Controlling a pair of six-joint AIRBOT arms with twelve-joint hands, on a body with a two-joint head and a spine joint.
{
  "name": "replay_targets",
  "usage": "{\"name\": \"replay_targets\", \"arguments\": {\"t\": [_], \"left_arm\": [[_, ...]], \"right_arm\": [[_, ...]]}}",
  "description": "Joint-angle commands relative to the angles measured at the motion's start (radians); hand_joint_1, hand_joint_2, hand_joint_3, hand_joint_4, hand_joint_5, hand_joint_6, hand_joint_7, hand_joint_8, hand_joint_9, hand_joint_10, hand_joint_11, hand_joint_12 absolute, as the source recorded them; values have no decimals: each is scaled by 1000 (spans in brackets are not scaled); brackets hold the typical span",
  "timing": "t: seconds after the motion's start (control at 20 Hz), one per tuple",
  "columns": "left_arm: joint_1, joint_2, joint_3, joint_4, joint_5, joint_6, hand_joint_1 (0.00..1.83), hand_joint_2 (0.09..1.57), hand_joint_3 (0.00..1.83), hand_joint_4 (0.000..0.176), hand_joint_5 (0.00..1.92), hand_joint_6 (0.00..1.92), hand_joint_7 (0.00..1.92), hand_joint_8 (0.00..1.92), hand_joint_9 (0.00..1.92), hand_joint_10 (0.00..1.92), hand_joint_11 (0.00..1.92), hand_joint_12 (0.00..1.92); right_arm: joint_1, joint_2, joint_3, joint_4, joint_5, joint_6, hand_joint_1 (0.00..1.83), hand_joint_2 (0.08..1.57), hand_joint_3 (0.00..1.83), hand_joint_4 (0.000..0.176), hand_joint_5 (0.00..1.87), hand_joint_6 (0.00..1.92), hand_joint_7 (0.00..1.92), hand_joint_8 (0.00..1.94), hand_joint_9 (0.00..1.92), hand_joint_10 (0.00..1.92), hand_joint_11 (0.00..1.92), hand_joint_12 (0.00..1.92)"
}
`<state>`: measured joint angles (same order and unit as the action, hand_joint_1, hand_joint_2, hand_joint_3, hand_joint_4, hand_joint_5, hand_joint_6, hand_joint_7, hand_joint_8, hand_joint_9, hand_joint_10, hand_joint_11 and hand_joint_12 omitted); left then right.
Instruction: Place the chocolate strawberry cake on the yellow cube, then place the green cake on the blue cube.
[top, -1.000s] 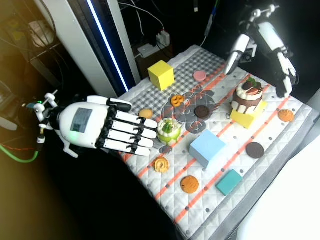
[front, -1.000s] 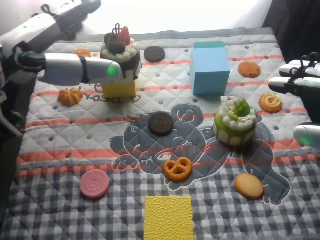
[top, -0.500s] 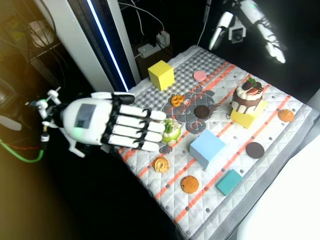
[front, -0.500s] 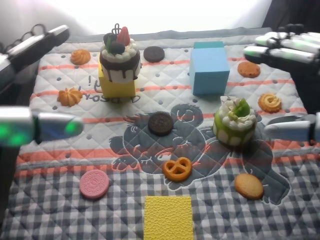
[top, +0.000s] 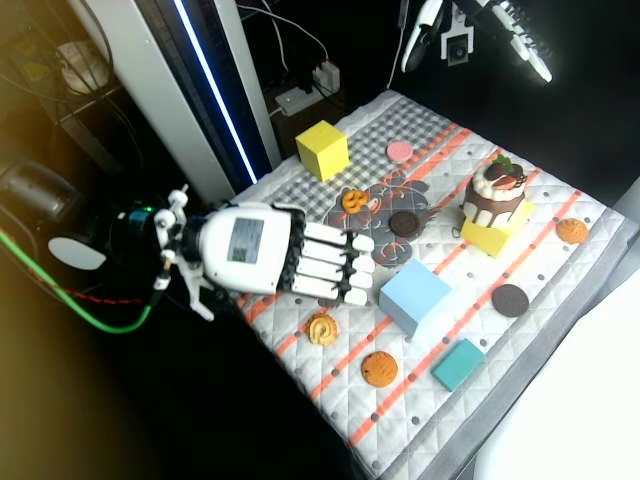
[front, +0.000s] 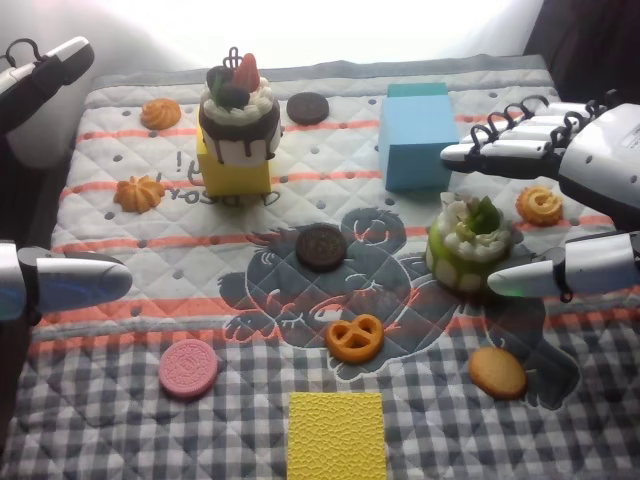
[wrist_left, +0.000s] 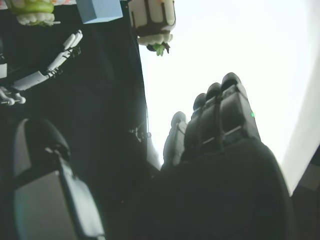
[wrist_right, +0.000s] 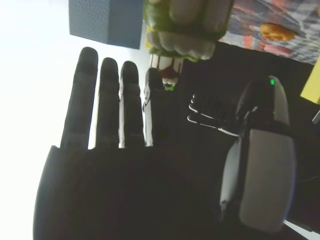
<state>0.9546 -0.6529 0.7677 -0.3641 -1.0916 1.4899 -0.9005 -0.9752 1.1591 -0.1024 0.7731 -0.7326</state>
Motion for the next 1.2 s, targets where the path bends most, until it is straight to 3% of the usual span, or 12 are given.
{"name": "replay_targets", "arguments": {"t": [0.0, 0.1, 0.25, 0.4, 0.45, 0.5, 0.6, 0.65, 0.7, 0.95, 1.05, 1.15], "left_arm": [[-1, 5, 2, -2, -118, -6, 904, 721, 0, 176, 0, 0, 0, 0, 0, 0, 0, 0], [2, 4, 2, -8, -118, -6, 921, 728, 0, 176, 0, 0, 0, 0, 0, 0, 0, 0], [3, 1, 4, -13, -117, -6, 928, 733, 0, 176, 0, 0, 0, 0, 0, 0, 0, 0], [2, -1, 4, -13, -118, -7, 915, 732, 0, 176, 0, 0, 0, 0, 0, 0, 0, 0], [3, -3, 4, -16, -119, -7, 931, 726, 0, 176, 0, 0, 0, 0, 0, 0, 0, 0], [6, -3, 3, -18, -120, -7, 930, 721, 0, 176, 0, 0, 0, 0, 0, 0, 0, 0], [17, -4, 3, -22, -128, -19, 893, 729, 0, 176, 0, 0, 0, 0, 0, 0, 0, 0], [22, -4, 4, -23, -133, -27, 794, 745, 5, 176, 0, 0, 0, 0, 0, 0, 0, 0], [30, -4, 4, -28, -140, -35, 751, 749, 7, 176, 0, 0, 0, 0, 0, 0, 0, 0], [54, -5, 4, -47, -152, -46, 682, 760, 10, 176, 0, 0, 0, 0, 0, 0, 0, 0], [58, -8, 6, -51, -152, -46, 688, 767, 12, 176, 0, 0, 0, 0, 0, 0, 0, 0], [61, -10, 7, -57, -152, -46, 725, 771, 12, 176, 0, 0, 0, 0, 0, 0, 0, 0]], "right_arm": [[18, -9, 1, 4, 97, 6, 599, 977, 2, 15, 353, 4, 387, 2, 409, 10, 70, 982], [27, -20, 9, -2, 85, 6, 679, 996, 7, 69, 341, 0, 424, 13, 442, 18, 81, 997], [33, -31, 20, -5, 63, 6, 766, 995, 1, 100, 363, 2, 491, 9, 496, 14, 87, 988], [32, -37, 24, -5, 50, 6, 894, 1004, 1, 50, 497, 2, 698, 7, 720, 33, 270, 1062], [32, -38, 22, -7, 50, 6, 944, 1056, 5, 42, 527, 4, 816, 49, 865, 123, 326, 1344], [33, -38, 20, -8, 51, 7, 1262, 1101, 3, 0, 642, 20, 928, 840, 892, 654, 481, 1534], [33, -38, 19, -8, 56, 21, 1358, 1089, 0, 1, 775, 24, 1006, 985, 930, 1163, 637, 1693], [33, -38, 18, -8, 66, 28, 1263, 1147, 6, 0, 835, 914, 922, 1130, 908, 1229, 540, 1775], [33, -38, 18, -8, 81, 39, 1232, 1183, 4, 0, 800, 1169, 861, 1222, 883, 1277, 596, 1781], [33, -18, 19, -12, 169, 93, 1372, 1119, 0, 0, 835, 1060, 1038, 925, 943, 1292, 733, 1641], [34, 6, 19, -13, 234, 127, 1339, 1189, 4, 0, 796, 1241, 839, 1165, 757, 1443, 575, 1513], [56, 20, 19, -13, 287, 135, 1356, 1141, 0, 0, 869, 1033, 949, 1037, 872, 1327, 684, 1457]]}}
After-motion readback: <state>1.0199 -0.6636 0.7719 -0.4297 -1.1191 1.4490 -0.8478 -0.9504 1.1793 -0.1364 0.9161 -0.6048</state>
